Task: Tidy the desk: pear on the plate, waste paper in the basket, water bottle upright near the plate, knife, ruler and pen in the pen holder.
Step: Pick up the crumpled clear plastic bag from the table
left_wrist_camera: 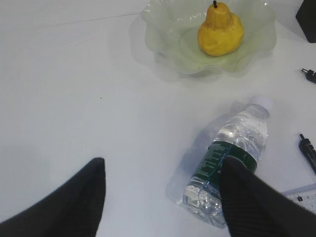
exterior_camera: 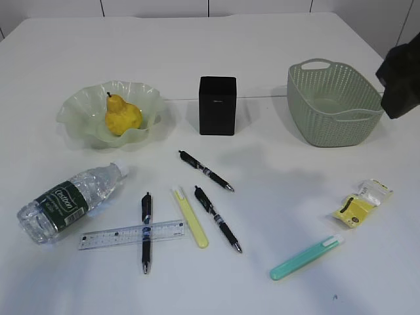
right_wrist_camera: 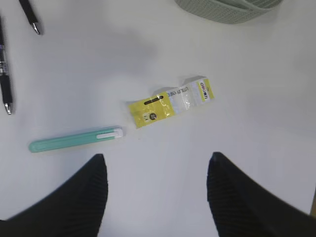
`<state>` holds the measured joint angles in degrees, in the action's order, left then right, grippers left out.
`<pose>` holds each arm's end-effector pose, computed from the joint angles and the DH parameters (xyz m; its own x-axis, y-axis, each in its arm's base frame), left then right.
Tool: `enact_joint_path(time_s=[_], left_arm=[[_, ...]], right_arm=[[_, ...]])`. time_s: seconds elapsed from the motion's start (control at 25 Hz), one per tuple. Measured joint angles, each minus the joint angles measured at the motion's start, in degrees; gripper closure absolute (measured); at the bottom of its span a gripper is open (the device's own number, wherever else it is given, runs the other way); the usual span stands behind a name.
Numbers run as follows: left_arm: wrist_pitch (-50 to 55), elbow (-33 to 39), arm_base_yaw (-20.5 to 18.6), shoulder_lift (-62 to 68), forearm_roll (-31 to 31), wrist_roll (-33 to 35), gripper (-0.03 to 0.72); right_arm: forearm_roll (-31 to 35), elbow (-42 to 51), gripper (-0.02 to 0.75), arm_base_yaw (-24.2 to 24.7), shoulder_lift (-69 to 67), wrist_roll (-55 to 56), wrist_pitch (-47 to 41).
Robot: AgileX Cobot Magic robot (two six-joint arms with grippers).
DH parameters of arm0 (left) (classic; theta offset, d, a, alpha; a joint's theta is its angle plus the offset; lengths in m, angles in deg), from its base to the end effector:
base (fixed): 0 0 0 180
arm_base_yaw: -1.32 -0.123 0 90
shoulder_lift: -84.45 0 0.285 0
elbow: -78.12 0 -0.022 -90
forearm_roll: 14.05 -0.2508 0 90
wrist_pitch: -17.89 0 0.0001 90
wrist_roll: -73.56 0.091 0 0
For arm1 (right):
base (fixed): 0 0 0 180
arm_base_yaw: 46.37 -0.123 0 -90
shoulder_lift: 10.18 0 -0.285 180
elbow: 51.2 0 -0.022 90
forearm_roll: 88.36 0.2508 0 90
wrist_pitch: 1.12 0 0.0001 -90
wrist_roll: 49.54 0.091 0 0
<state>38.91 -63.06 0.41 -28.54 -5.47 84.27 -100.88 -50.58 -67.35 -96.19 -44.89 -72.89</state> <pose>0.2089 -0.0016 0.2838 -0.5947 0.0375 -0.8031 0.0551 0.9985 0.0058 0.2518 0.0765 0.3614 -0.8689 -0.3208 -0.3771 -0.2681 0.9452 -0.1865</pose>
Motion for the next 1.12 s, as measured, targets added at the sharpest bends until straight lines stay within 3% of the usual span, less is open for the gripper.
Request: enact_joint_path(time_s=[0.48,1.12], left_arm=[[2.0,0.0,0.0,-0.5,0.3,0.0,0.189],[4.9,0.0,0.0,-0.5,0.3,0.0,0.201]], right_arm=[[-5.5,4.2,0.239,0.0,-7.4,-3.8,2.2],[-3.7,4.3,0.24,0.0,-13.0,-7.4,7.1]])
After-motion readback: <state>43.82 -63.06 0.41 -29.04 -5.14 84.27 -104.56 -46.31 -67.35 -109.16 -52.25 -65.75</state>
